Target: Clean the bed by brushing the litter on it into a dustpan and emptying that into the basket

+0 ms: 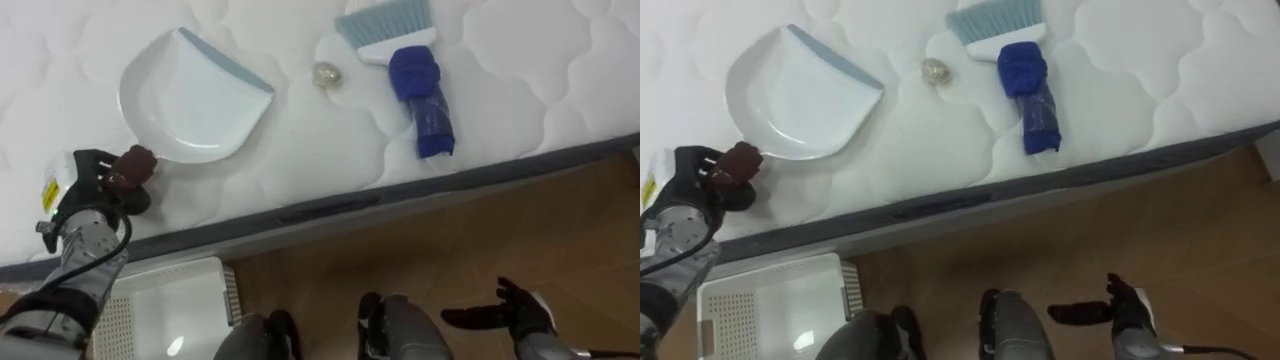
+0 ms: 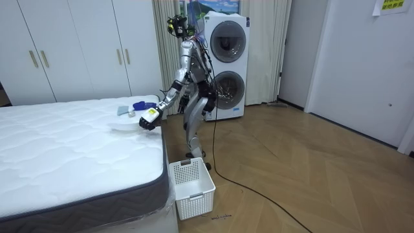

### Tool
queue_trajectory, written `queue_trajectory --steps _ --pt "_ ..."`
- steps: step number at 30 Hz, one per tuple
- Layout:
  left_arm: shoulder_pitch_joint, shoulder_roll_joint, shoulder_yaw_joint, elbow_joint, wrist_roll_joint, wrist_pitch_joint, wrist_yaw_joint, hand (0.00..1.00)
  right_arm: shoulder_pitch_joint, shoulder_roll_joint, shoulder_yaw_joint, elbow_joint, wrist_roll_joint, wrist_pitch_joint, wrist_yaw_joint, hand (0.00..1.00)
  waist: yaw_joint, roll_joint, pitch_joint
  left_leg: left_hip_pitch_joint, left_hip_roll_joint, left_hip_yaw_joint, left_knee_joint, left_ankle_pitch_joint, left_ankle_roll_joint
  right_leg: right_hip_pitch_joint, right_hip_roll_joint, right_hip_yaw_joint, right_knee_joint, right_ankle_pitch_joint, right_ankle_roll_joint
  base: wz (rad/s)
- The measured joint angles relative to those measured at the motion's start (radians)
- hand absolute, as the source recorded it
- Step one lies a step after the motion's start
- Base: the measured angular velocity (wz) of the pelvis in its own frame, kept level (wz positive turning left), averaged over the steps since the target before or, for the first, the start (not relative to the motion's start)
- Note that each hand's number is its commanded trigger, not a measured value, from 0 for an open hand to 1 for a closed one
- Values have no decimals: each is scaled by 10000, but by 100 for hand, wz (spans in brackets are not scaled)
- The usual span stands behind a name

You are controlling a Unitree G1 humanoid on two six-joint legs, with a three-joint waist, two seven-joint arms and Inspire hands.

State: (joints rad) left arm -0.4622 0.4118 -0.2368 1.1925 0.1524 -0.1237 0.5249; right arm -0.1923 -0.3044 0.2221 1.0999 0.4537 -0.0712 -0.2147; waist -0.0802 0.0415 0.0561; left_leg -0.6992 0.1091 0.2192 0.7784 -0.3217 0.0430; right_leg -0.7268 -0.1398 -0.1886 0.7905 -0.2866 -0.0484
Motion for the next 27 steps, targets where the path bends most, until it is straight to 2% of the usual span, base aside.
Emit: queue_trajectory --steps 5,7,10,11,15,24,27 --pt "639 16 -49 -610 344 -3 418 100 -177 -56 -626 -783 506 -297 -869 0 -4 1 -10 91 4 -1 -72 2 1 104 11 -7 -102 7 12 0" --pt "694 15 -63 -665 569 -2 443 100 -292 -57 -890 -1001 438 -393 -1236 0 6 0 -11 93 -2 4 -85 3 2 101 7 -4 -113 12 17 0" --pt "810 18 -71 -721 1013 -77 706 100 -535 -70 -1200 -1357 227 -565 -2009 0 2 -53 -43 155 -21 106 -186 17 14 67 0 67 -123 17 27 -6" --pt "895 17 -52 -727 1132 -117 846 100 -630 -71 -1353 -1458 17 -769 -2312 0 -22 -76 -57 184 -29 157 -233 18 15 48 -1 122 -124 17 28 -7" --pt "1119 21 -69 -726 1262 -130 1121 100 -690 -80 -1479 -2165 -780 -1148 -3524 0 -67 -206 -122 288 -21 291 -343 21 9 45 29 283 -157 18 29 -7" --pt "1405 78 -152 -726 1417 -432 1156 100 -1129 -138 -1577 -3890 -2299 -2016 -5712 0 -209 -320 -111 387 -84 418 -628 86 49 79 39 401 -446 160 143 -3" --pt "1368 177 -161 -720 1499 -465 1022 100 -1278 -156 -1559 -4491 -2292 -2157 -6257 0 -213 -411 -101 383 -152 428 -681 90 60 56 -7 429 -456 153 178 0"
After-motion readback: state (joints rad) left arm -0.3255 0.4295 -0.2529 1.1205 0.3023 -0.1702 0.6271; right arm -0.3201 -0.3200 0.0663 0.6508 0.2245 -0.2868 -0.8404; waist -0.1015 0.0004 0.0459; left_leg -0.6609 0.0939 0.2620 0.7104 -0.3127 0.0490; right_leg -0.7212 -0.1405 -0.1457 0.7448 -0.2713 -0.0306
